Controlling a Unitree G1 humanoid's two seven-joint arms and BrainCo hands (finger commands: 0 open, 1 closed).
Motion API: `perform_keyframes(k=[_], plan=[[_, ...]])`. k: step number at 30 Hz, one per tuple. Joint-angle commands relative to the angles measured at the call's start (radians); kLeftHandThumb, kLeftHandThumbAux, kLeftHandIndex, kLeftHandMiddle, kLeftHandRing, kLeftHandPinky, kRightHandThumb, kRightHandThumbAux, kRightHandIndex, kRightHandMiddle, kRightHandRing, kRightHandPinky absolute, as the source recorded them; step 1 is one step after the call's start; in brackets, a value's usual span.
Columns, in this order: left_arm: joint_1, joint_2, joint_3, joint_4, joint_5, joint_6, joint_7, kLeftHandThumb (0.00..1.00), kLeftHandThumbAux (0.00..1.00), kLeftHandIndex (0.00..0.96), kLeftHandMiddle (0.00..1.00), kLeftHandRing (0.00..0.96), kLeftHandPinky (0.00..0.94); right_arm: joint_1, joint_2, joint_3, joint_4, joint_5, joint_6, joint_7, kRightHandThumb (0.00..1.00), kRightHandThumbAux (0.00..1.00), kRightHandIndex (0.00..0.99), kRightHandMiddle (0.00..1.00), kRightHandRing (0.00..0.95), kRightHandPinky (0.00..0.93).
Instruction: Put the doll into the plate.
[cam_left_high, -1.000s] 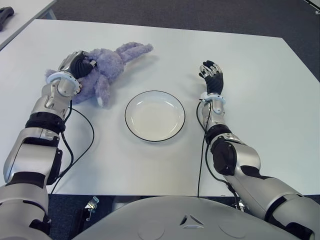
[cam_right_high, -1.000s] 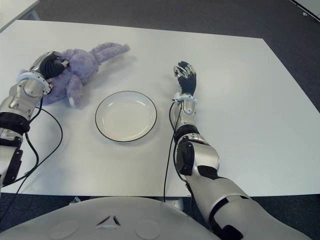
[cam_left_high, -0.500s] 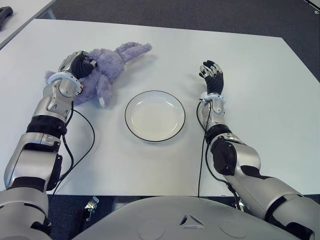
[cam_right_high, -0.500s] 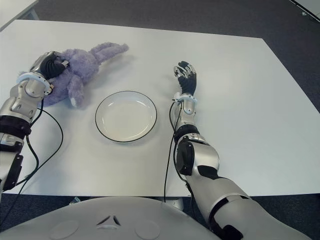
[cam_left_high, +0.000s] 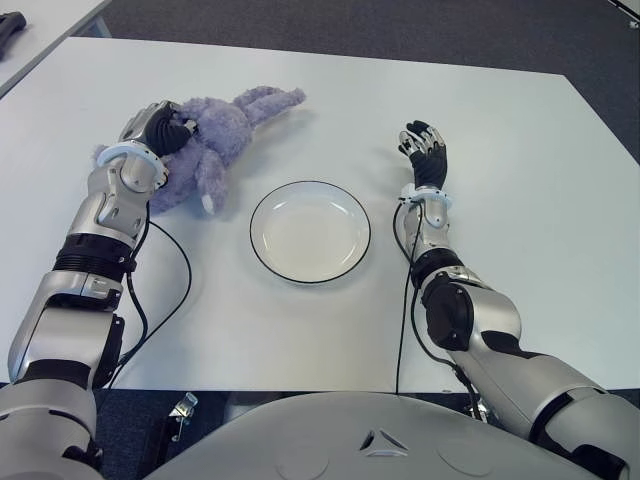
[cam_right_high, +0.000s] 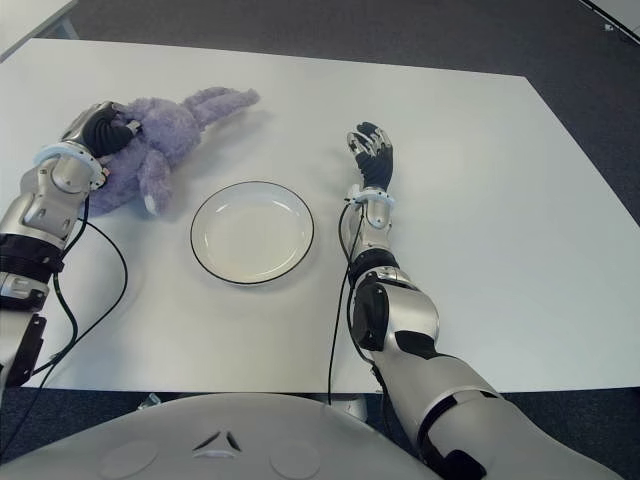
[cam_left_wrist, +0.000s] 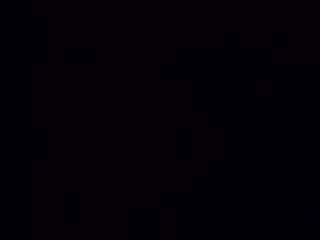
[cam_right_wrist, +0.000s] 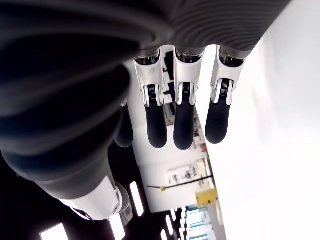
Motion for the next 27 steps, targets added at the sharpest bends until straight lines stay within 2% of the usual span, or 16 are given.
perform_keyframes(k=[1,13,20,24,27], plan=[[0.031,-0.010,-0.025,-0.049,0.007,0.051,-0.065,0.950,0.623,0.774,0.835,0.849,0.848,0.231,0.051,-0.006,0.121,0.009,0.035,-0.011,0.332,0.828,0.269,0.266,0.253,0.287],[0.010,0.017,-0.026,-0.115,0.024,0.072,-0.095,0.899,0.631,0.773,0.833,0.845,0.846,0.229,0.052,0.002,0.121,0.002,0.035,-0.025,0.320,0.816,0.264,0.254,0.249,0.294],[-0.004,0.028,-0.022,-0.139,0.024,0.068,-0.102,0.907,0.630,0.774,0.834,0.845,0.846,0.228,0.052,0.008,0.122,0.002,0.037,-0.031,0.336,0.817,0.270,0.266,0.256,0.299],[-0.034,0.036,-0.023,-0.172,0.029,0.085,-0.128,0.940,0.626,0.778,0.838,0.849,0.844,0.227,0.053,0.003,0.121,0.011,0.038,-0.022,0.351,0.823,0.269,0.270,0.260,0.295],[-0.045,0.041,-0.021,-0.199,0.031,0.095,-0.140,0.925,0.626,0.777,0.835,0.844,0.838,0.226,0.054,0.002,0.121,0.013,0.040,-0.021,0.359,0.828,0.270,0.271,0.262,0.299]])
